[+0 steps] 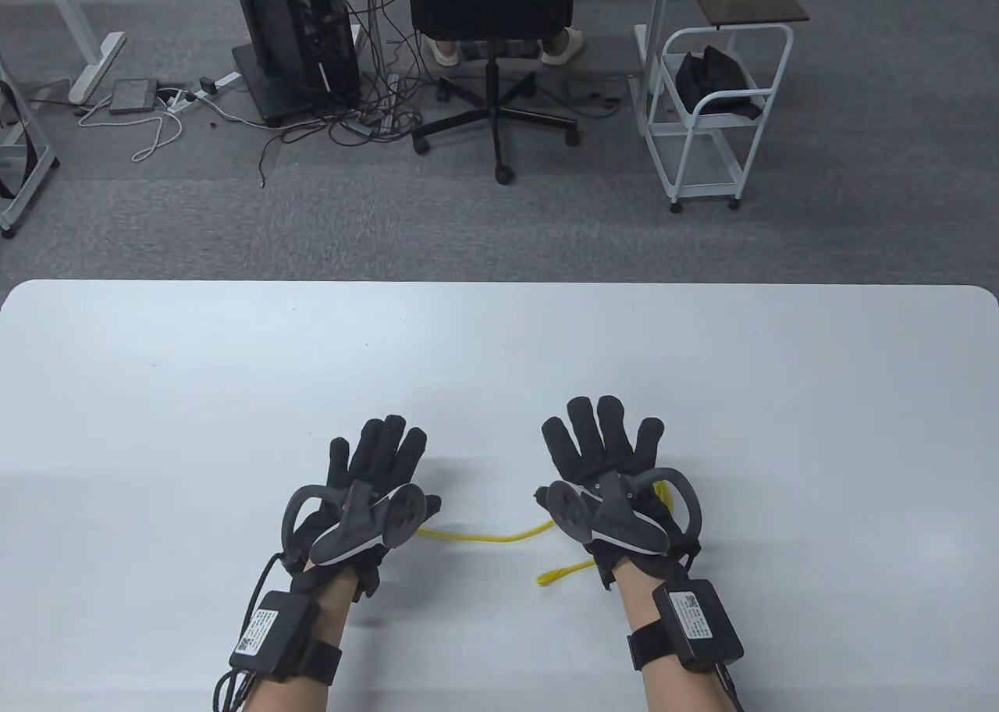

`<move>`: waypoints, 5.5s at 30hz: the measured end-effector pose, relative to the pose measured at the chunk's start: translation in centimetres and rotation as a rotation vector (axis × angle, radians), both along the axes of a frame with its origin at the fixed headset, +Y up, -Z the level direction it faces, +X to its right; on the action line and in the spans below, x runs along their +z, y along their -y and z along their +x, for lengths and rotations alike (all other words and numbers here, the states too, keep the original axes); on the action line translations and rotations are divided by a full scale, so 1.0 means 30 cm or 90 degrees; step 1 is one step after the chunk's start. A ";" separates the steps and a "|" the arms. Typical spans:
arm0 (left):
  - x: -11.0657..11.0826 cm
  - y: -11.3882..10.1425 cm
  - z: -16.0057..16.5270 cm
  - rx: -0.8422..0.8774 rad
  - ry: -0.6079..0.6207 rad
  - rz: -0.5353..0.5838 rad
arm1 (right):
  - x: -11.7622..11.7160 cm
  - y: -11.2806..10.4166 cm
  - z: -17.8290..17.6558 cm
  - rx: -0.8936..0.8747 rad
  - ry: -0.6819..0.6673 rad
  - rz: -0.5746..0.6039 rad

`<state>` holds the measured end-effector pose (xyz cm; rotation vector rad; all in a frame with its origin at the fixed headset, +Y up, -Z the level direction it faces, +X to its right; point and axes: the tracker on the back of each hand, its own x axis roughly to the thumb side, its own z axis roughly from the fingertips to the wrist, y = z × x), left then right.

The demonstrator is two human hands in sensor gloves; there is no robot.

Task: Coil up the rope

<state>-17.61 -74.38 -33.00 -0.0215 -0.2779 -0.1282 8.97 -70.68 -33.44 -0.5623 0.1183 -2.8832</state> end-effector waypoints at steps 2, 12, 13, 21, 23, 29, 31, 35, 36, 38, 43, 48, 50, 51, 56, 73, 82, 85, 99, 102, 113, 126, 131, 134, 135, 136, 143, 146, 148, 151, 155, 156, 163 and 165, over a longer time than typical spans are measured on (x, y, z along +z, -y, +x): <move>0.000 0.001 -0.001 0.006 0.001 -0.004 | -0.016 0.024 -0.021 -0.033 -0.016 -0.024; -0.012 0.047 -0.012 -0.023 -0.004 -0.037 | 0.005 0.208 -0.101 -0.054 -0.112 -0.200; -0.012 0.048 -0.014 -0.023 -0.005 -0.037 | 0.007 0.215 -0.112 -0.050 -0.114 -0.209; -0.012 0.060 -0.007 -0.022 0.003 -0.055 | 0.021 0.221 -0.179 0.000 -0.103 -0.148; -0.011 0.061 -0.001 -0.024 0.006 -0.055 | 0.030 0.222 -0.192 0.032 -0.112 -0.134; -0.011 0.074 0.016 -0.026 0.015 -0.076 | 0.035 0.223 -0.197 0.086 -0.103 -0.144; -0.011 0.071 0.017 -0.027 0.016 -0.079 | 0.021 0.209 -0.172 0.030 -0.071 -0.160; -0.014 0.064 0.009 0.013 0.009 -0.089 | -0.005 0.157 -0.095 -0.142 0.000 -0.141; -0.015 0.064 0.007 0.017 0.008 -0.090 | -0.008 0.146 -0.080 -0.179 0.014 -0.134; -0.016 0.061 0.006 0.030 0.008 -0.090 | -0.013 0.119 -0.049 -0.266 0.038 -0.113; -0.020 0.047 0.021 0.138 0.028 -0.139 | -0.007 0.062 -0.012 -0.480 0.026 -0.049; -0.029 0.062 0.057 0.389 0.082 -0.342 | 0.008 0.061 -0.051 -0.624 -0.072 -0.089; -0.027 0.060 0.065 0.515 0.088 -0.369 | 0.013 0.070 -0.081 -0.658 -0.117 -0.145; -0.025 0.054 0.069 0.570 0.087 -0.374 | 0.017 0.073 -0.100 -0.669 -0.141 -0.172; -0.021 0.032 0.056 0.722 0.051 -0.326 | 0.035 0.080 -0.164 -0.660 -0.211 -0.250; -0.015 -0.002 -0.012 1.063 0.043 -0.229 | 0.040 0.122 -0.211 -0.600 -0.257 -0.382; -0.013 -0.015 -0.017 1.258 0.085 -0.273 | 0.043 0.154 -0.219 -0.547 -0.253 -0.400; -0.010 -0.022 -0.006 1.264 0.113 -0.288 | 0.037 0.166 -0.212 -0.531 -0.242 -0.404; -0.010 0.004 0.123 1.005 0.252 -0.602 | -0.029 0.171 -0.084 -0.535 -0.141 -0.357; -0.015 0.018 0.123 0.957 0.238 -0.619 | -0.035 0.168 -0.076 -0.524 -0.134 -0.350; -0.018 0.043 0.128 0.869 0.216 -0.659 | -0.050 0.135 -0.029 -0.585 -0.107 -0.322; -0.016 0.068 0.090 0.858 0.088 -0.528 | -0.012 0.053 -0.088 -0.634 -0.156 -0.251; -0.010 0.059 0.079 0.950 0.059 -0.499 | 0.014 0.035 -0.128 -0.620 -0.194 -0.225; -0.003 0.044 0.080 0.959 0.042 -0.443 | 0.026 0.020 -0.133 -0.612 -0.205 -0.200; -0.001 0.039 0.079 0.960 0.040 -0.425 | 0.030 0.018 -0.133 -0.615 -0.208 -0.198; 0.001 0.034 0.079 0.969 0.038 -0.405 | 0.032 0.017 -0.134 -0.615 -0.209 -0.197; 0.000 0.027 0.070 1.060 0.030 -0.377 | 0.043 0.026 -0.157 -0.562 -0.235 -0.217; -0.007 0.019 0.051 1.056 0.032 -0.345 | 0.041 0.037 -0.160 -0.534 -0.236 -0.230; -0.011 0.017 0.042 1.060 0.036 -0.336 | 0.039 0.049 -0.161 -0.514 -0.235 -0.243; -0.011 0.020 0.046 1.092 0.059 -0.354 | 0.033 0.062 -0.161 -0.502 -0.228 -0.259; -0.005 0.010 0.069 1.157 0.117 -0.385 | 0.022 0.084 -0.153 -0.497 -0.213 -0.284; -0.005 0.009 0.071 1.160 0.125 -0.385 | 0.019 0.089 -0.149 -0.499 -0.209 -0.290; 0.001 -0.001 0.095 1.223 0.175 -0.415 | 0.009 0.113 -0.145 -0.485 -0.194 -0.318; 0.001 0.001 0.101 1.228 0.191 -0.438 | 0.005 0.121 -0.144 -0.490 -0.191 -0.329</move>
